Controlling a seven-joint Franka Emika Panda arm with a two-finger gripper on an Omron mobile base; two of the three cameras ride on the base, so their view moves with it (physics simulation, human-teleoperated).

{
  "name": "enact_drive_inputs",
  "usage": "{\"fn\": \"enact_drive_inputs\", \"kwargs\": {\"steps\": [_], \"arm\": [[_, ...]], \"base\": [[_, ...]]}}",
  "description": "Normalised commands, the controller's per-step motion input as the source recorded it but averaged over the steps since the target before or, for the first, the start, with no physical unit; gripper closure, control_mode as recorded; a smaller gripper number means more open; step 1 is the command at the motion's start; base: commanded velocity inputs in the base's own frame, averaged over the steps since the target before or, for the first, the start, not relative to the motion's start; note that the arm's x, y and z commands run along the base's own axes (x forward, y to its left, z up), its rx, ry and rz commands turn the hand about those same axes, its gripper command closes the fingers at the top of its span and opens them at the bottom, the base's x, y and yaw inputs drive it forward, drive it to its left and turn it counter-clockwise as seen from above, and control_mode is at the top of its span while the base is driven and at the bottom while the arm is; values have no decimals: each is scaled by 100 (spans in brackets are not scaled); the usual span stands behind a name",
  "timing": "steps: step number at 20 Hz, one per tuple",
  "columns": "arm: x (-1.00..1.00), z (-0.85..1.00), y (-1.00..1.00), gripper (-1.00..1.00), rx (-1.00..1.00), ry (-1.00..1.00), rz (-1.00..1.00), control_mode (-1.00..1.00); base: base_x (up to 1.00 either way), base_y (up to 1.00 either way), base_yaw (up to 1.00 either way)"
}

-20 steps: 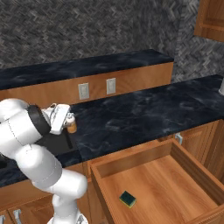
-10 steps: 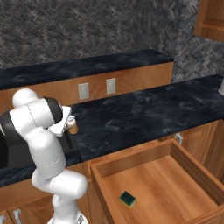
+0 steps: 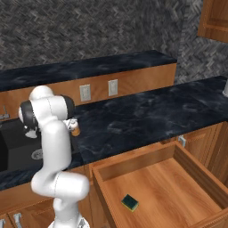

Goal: Restock the sink supplies by placing the sponge and soap dispenser on the counter and next to the sink. Make sure the soap dispenser is upright.

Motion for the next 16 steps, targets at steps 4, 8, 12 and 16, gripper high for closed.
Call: {"fn": "enact_drive_inputs", "kwargs": {"steps": [4,8,12,16], "arm": [[37,-14,0,100,0,-11,0,-100],[45,-4,0,100,0,-5,0,-100],[56,-23,0,100,0,0,0,-100],[51,-35,0,100,-2,4,0,-100]], "base": [[0,0,0],[0,0,0],[0,0,0],[0,0,0]]}}
